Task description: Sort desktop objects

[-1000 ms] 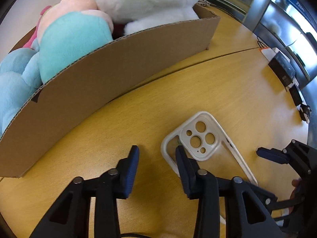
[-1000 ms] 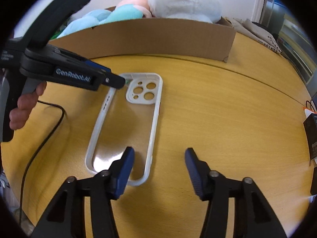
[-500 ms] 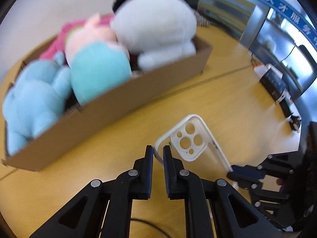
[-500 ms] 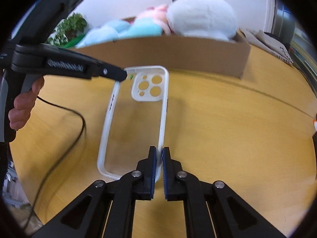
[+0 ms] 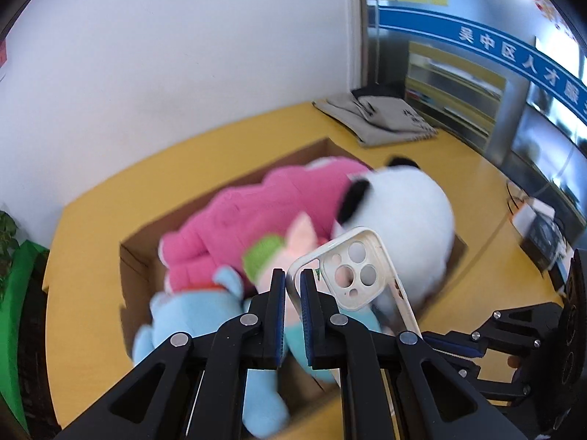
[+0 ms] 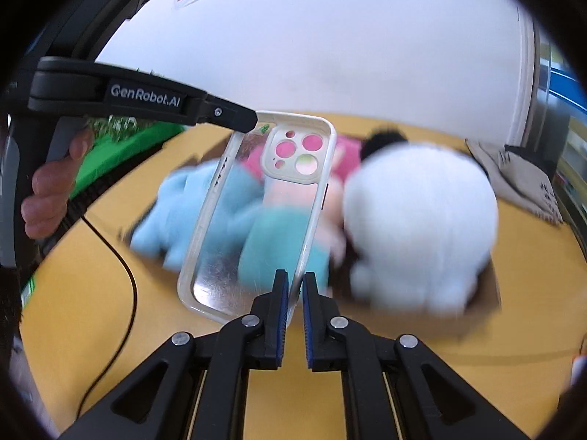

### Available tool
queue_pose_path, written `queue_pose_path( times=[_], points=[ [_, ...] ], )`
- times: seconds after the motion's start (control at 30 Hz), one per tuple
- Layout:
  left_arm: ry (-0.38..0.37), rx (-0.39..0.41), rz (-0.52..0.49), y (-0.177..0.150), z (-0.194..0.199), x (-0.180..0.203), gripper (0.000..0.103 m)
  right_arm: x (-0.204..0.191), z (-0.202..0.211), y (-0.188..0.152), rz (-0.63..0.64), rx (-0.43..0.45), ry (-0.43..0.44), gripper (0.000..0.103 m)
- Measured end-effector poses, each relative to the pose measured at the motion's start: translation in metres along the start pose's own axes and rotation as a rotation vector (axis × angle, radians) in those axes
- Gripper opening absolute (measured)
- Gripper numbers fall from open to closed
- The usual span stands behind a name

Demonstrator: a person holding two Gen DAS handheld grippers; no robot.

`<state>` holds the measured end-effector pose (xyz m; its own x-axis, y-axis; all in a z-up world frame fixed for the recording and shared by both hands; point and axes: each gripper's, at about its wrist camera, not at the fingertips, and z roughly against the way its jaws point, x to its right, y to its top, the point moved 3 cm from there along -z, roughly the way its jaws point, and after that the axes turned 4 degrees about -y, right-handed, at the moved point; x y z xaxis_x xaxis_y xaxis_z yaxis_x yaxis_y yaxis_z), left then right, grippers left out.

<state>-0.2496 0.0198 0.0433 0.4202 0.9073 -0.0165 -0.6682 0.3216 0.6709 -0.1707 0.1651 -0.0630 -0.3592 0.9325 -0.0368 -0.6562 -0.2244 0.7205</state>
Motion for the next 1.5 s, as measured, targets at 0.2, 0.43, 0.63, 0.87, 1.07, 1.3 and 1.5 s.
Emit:
queue_pose_path(
  times=[0.2, 0.43, 0.63, 0.87, 1.07, 1.3, 1.5],
  points=[
    [-0.002, -0.008, 0.01, 0.049, -0.052, -0.046, 0.007, 0.004, -0.039, 0.077, -0.001, 0.043, -0.018, 0.007],
    [-0.04, -0.044, 0.035, 0.076, -0.113, -0.074, 0.007, 0.009, -0.083, 0.11, -0.029, -0.015, -0.045, 0.007],
    [-0.009, -0.118, 0.022, 0.064, -0.159, -0.076, 0.006, 0.011, -0.103, 0.115, -0.009, -0.083, -0.095, 0.005],
    [0.029, -0.086, 0.038, 0.059, -0.151, -0.075, 0.047, 0.008, -0.093, 0.111, -0.014, -0.058, -0.082, 0.019],
    [0.089, 0.035, 0.08, 0.056, -0.087, -0.074, 0.082, 0.0, -0.044, 0.103, -0.052, 0.084, -0.038, 0.083],
    [0.151, 0.113, 0.229, -0.021, 0.005, -0.047, 0.103, 0.002, 0.017, 0.075, -0.112, 0.157, -0.066, 0.089],
    [0.213, 0.082, 0.42, -0.118, 0.052, -0.025, 0.103, 0.004, 0.056, 0.044, -0.141, 0.178, -0.057, 0.102]
  ],
)
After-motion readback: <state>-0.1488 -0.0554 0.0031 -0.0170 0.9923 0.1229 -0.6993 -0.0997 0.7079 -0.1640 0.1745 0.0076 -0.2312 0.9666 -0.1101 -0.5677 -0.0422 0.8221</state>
